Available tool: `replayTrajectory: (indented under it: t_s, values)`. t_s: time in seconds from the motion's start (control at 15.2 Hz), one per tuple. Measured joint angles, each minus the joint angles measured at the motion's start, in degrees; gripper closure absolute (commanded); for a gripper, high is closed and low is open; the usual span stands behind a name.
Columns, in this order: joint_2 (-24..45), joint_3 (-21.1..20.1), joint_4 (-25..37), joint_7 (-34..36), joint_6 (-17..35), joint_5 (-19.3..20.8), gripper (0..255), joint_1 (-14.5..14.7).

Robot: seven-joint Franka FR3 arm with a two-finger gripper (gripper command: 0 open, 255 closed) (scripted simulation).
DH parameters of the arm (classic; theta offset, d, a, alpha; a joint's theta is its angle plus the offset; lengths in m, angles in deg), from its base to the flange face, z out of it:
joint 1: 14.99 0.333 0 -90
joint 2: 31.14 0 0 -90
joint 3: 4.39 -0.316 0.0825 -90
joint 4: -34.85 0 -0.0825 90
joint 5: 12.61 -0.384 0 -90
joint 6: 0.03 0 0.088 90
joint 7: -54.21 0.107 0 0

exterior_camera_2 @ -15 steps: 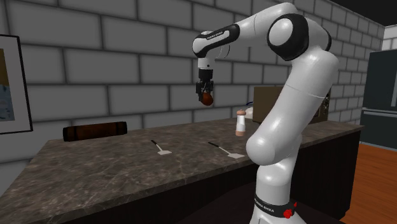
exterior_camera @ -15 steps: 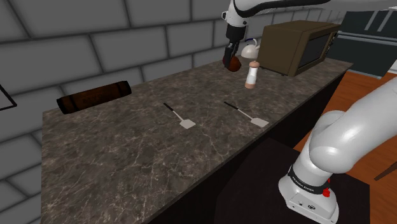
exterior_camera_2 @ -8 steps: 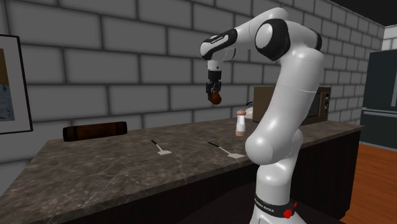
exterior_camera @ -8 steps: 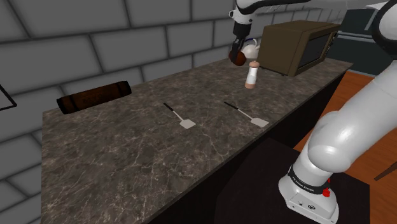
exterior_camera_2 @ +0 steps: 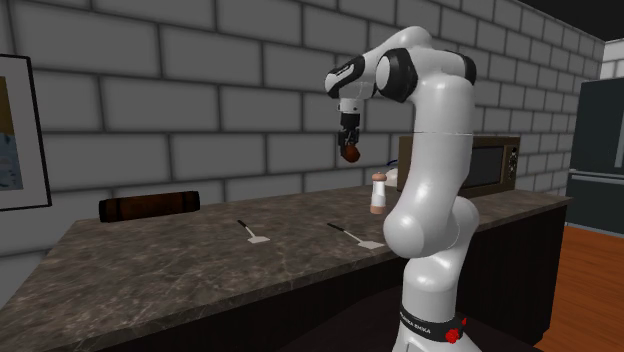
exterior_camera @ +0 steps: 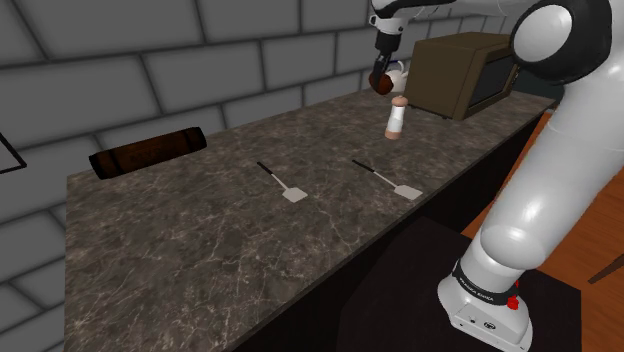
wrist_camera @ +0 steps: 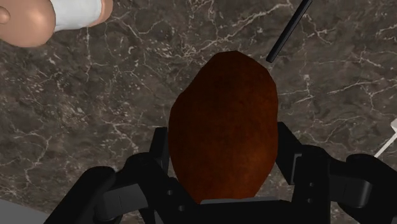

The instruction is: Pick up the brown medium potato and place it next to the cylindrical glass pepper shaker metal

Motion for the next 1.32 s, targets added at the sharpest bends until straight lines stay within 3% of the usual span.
replayTrajectory:
  t_s: [0.2, 0.33, 1.32]
  values:
    - [5.41, 2.26, 6.11, -4.75, -1.36, -3.03, 255, -2.29]
    - [7.00, 2.79, 6.91, -6.21, -0.83, -3.97, 255, -3.06]
    - [7.17, 2.77, -4.05, -7.18, 10.24, -4.33, 255, -3.06]
